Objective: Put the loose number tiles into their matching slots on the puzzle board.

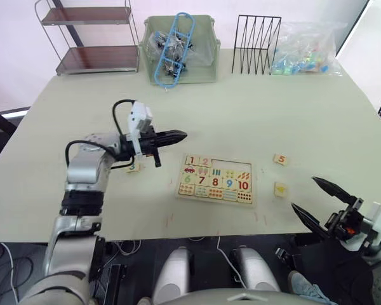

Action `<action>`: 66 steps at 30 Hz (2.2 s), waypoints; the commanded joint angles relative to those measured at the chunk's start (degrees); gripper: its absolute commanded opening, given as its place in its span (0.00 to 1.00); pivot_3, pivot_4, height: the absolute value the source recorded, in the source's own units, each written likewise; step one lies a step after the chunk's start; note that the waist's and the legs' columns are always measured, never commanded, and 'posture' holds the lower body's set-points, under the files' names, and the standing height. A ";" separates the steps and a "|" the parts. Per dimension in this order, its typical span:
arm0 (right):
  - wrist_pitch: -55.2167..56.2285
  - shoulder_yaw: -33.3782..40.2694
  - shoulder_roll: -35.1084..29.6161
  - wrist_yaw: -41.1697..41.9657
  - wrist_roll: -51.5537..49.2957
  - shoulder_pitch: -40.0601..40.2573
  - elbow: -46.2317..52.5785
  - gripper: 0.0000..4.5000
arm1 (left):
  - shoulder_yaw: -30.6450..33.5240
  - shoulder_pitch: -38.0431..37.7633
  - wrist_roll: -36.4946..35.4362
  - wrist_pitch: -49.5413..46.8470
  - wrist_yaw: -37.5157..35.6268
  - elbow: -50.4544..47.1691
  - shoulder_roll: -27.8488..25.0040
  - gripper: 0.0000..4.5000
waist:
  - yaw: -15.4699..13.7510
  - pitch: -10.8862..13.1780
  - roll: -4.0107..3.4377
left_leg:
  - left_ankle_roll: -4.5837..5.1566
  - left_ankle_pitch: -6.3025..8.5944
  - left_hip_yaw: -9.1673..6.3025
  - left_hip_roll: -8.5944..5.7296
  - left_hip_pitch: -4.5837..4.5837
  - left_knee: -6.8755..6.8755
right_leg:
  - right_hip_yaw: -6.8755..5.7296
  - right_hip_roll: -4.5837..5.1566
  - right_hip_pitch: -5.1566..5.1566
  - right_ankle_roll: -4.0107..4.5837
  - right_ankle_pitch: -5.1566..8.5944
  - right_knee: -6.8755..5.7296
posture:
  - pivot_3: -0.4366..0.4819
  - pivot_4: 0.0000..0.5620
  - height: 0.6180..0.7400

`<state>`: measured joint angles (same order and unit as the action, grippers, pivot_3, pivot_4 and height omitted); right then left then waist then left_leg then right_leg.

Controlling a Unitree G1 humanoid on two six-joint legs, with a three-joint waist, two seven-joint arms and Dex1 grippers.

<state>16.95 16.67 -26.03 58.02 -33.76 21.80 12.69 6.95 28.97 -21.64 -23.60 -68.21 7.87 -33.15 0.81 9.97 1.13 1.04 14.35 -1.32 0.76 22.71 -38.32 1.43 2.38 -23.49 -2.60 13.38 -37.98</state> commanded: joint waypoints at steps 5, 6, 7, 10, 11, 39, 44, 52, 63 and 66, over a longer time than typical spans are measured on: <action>-0.99 2.82 -1.47 -0.52 -1.54 -2.98 -2.39 1.00 | 9.96 -12.33 -5.33 -3.68 11.70 -13.79 -0.67 0.12 | -0.39 0.00 0.00 | 0.00 0.00 -0.02 0.06 0.01 -0.01 | -0.07 0.14 0.04 -0.01 -0.01 0.02 | 0.48 0.27 1.00; -1.03 2.92 -1.66 -0.31 -1.44 -3.29 -2.95 1.00 | 10.78 -13.55 -5.58 -3.79 12.93 -14.57 -0.67 0.20 | -0.37 0.00 0.00 | 0.00 0.00 -0.02 0.05 0.01 -0.01 | -0.07 0.15 0.03 -0.01 0.00 0.02 | 0.48 0.27 1.00; -1.09 2.86 -1.75 -0.25 -1.25 -3.55 -3.26 1.00 | 11.52 -14.72 -5.45 -3.36 13.92 -14.85 -0.94 0.28 | -0.39 0.00 0.00 | 0.00 0.00 -0.02 0.05 0.01 0.00 | -0.07 0.15 0.03 -0.01 0.00 0.02 | 0.48 0.27 1.00; -1.37 3.76 -2.88 1.48 -1.87 -4.49 -5.99 1.00 | 12.70 -18.56 -5.32 -2.14 16.05 -17.06 -1.27 0.63 | -0.51 0.00 0.00 | 0.00 0.00 -0.05 0.04 0.01 0.00 | -0.12 0.16 0.04 0.00 -0.01 0.02 | 0.48 0.27 1.00; -1.02 3.74 -3.46 2.72 -1.57 -4.82 -7.63 1.00 | 14.24 -21.15 -5.81 -1.88 16.24 -18.16 -1.46 0.73 | -0.44 -0.01 -0.01 | 0.00 0.00 -0.04 0.02 0.01 0.00 | -0.11 0.17 0.04 0.00 0.00 0.03 | 0.48 0.27 1.00; 1.65 6.99 -7.55 13.59 0.09 -9.00 -24.45 1.00 | 25.64 -56.20 -10.37 6.21 22.62 -29.96 5.38 0.99 | -0.27 -0.05 -0.02 | 0.01 0.01 0.60 0.09 -0.10 0.05 | 0.00 0.25 0.04 0.23 0.17 0.11 | 0.48 0.27 1.00; 1.00 6.72 -8.65 14.57 -0.18 -10.02 -25.65 1.00 | 24.40 -55.27 -10.13 6.79 23.09 -29.44 5.14 0.99 | -0.19 -0.06 0.00 | 0.01 0.02 0.65 0.10 -0.11 0.06 | 0.03 0.24 0.04 0.23 0.16 0.11 | 0.48 0.27 1.00; 0.99 6.59 -9.05 16.27 -0.32 -11.20 -27.00 1.00 | 24.02 -54.41 -10.65 6.50 22.84 -29.02 4.57 0.99 | -0.20 -0.06 0.00 | 0.02 0.03 0.67 0.11 -0.11 0.06 | 0.04 0.23 0.04 0.23 0.16 0.11 | 0.48 0.27 1.00; 0.88 6.58 -8.42 16.86 -0.53 -11.20 -26.74 1.00 | 23.44 -54.19 -10.58 6.52 22.56 -28.86 4.64 0.99 | -0.19 -0.06 0.00 | 0.03 0.03 0.67 0.12 -0.11 0.06 | 0.05 0.23 0.03 0.22 0.17 0.11 | 0.48 0.27 1.00; 0.74 6.49 -8.27 16.83 -0.65 -11.02 -26.41 1.00 | 23.27 -54.04 -10.45 6.66 22.39 -28.58 4.52 0.99 | -0.18 -0.06 0.00 | 0.03 0.03 0.67 0.12 -0.11 0.06 | 0.05 0.23 0.03 0.22 0.17 0.11 | 0.48 0.27 1.00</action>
<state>17.57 21.53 -34.13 74.72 -33.26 10.54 -14.61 30.17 -25.01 -31.68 -18.10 -45.37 -20.55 -27.85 0.63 9.91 1.13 1.08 14.39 -0.65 0.88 22.59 -38.26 1.48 2.61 -23.46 -2.37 13.55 -37.87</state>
